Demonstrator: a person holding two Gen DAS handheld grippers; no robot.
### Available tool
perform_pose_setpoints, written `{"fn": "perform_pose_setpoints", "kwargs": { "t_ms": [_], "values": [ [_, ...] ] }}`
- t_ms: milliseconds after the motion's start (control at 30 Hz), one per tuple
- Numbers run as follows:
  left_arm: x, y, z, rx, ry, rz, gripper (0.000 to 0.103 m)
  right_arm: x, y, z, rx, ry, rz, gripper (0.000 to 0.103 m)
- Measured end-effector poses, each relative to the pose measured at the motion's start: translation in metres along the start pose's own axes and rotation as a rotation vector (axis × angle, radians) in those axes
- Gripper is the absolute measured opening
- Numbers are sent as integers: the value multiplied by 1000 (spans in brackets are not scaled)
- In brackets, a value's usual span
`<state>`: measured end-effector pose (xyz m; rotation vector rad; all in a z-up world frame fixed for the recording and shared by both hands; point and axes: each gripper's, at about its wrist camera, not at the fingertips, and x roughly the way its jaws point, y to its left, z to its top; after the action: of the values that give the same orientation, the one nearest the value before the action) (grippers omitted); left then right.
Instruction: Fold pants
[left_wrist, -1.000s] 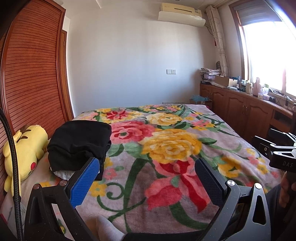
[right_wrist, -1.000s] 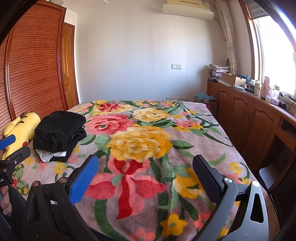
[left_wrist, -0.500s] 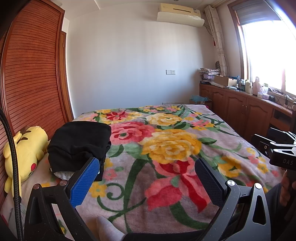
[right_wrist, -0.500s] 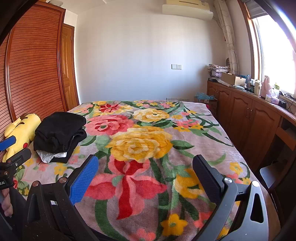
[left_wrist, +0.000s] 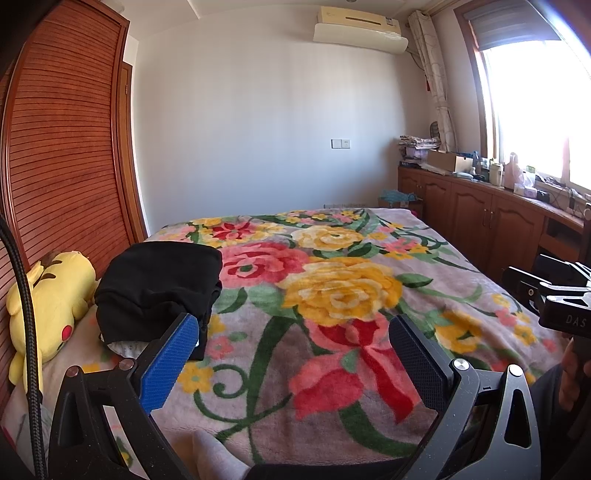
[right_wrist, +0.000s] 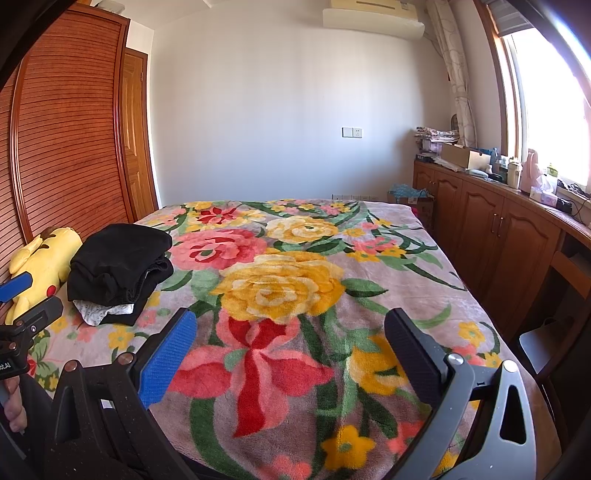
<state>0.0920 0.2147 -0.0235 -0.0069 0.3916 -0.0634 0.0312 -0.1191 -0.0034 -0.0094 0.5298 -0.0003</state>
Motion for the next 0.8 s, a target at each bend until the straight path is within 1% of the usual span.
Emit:
{"fn": "perform_pose_setpoints", "kwargs": {
  "t_ms": [800],
  "values": [
    [-1,0,0,-1,-3,1,103,-1,1,0,1,-2,-2,102]
  ]
}}
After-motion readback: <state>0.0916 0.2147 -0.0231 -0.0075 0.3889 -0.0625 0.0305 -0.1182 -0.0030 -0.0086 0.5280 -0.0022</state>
